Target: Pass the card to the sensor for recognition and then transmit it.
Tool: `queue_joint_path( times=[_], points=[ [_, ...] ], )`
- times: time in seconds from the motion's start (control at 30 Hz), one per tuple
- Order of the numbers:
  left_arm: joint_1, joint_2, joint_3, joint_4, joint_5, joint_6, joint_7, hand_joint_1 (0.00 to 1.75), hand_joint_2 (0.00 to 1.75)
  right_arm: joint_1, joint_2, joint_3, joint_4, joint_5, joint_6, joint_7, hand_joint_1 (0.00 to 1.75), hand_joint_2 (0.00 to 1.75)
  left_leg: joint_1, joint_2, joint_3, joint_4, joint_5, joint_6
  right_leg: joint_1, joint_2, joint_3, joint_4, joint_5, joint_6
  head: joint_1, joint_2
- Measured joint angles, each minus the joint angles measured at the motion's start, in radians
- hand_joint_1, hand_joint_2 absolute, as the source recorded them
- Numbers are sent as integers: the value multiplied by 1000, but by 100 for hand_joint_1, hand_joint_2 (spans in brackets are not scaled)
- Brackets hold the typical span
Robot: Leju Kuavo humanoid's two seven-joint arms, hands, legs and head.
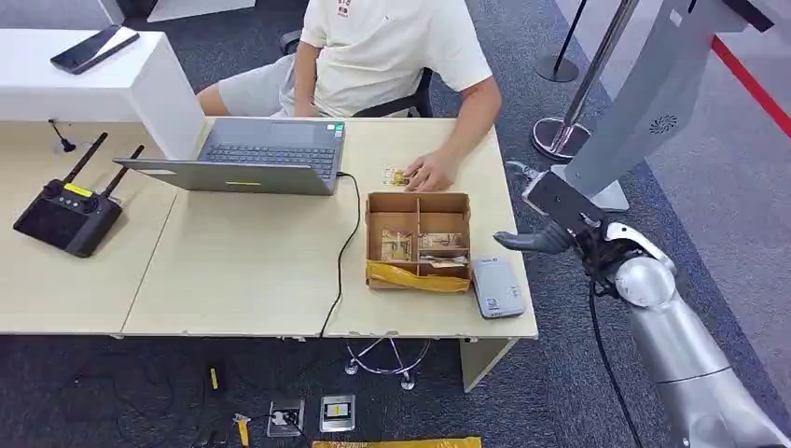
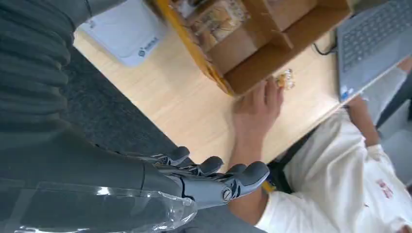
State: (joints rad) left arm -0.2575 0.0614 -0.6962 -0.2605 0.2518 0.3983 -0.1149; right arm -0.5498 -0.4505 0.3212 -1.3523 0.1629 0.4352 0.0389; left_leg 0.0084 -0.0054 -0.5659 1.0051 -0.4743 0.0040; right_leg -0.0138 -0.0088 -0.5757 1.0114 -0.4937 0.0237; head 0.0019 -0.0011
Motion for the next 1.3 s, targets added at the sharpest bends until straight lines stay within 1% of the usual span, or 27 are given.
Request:
queue_joint_path(
  times=[0.2,0.37,0.53,0.63,0.73,0.83,0.93,1.0,1.1,1.13,1.3],
  points=[
    [0,6,3,1,5,-3,4,0,175,86,-60,-7,-45,-7,40,54,0,175,0,0,0,0,0,0,0,1,0,0,0,0,0,0],
    [0,8,4,2,10,-3,4,0,175,126,-82,3,-64,55,32,86,0,175,0,0,0,0,0,0,0,1,0,0,0,0,0,0],
    [-1,8,4,2,6,-2,5,0,175,150,-86,30,-65,141,-1,92,0,175,0,0,0,0,0,0,0,1,0,0,0,0,0,0],
    [-3,8,4,2,-2,-2,14,0,175,161,-86,50,-65,217,-41,108,0,175,0,0,0,0,0,0,0,1,0,0,0,0,0,0],
    [-5,8,4,2,-10,0,22,0,175,167,-82,80,-64,334,-107,107,0,175,0,0,-1,0,0,0,0,1,0,0,0,0,0,0],
    [-6,8,4,2,-12,2,22,0,175,171,-74,105,-64,424,-161,97,0,175,0,0,-1,0,0,0,0,1,0,0,0,0,0,0],
    [-6,8,4,2,-17,6,22,0,175,171,-59,127,-63,551,-225,75,0,175,0,0,-1,-1,0,0,0,1,0,0,0,0,0,0],
    [-6,8,4,2,-24,9,22,0,175,170,-36,137,-61,624,-268,59,0,175,0,0,0,-1,0,0,0,1,0,0,0,0,0,0],
    [-6,7,4,2,-33,10,22,0,175,171,-3,154,-54,684,-324,41,0,175,0,0,-1,-1,0,0,0,1,0,0,0,0,0,0],
    [-6,6,4,2,-35,10,22,0,175,171,10,156,-51,706,-358,34,0,175,1,0,-1,-1,0,0,1,1,0,0,0,0,-1,0],
    [-9,3,4,2,-48,10,22,0,175,171,69,176,-23,773,-446,1,0,175,1,0,-1,-1,0,0,1,1,0,0,0,0,0,0]
  ],
)
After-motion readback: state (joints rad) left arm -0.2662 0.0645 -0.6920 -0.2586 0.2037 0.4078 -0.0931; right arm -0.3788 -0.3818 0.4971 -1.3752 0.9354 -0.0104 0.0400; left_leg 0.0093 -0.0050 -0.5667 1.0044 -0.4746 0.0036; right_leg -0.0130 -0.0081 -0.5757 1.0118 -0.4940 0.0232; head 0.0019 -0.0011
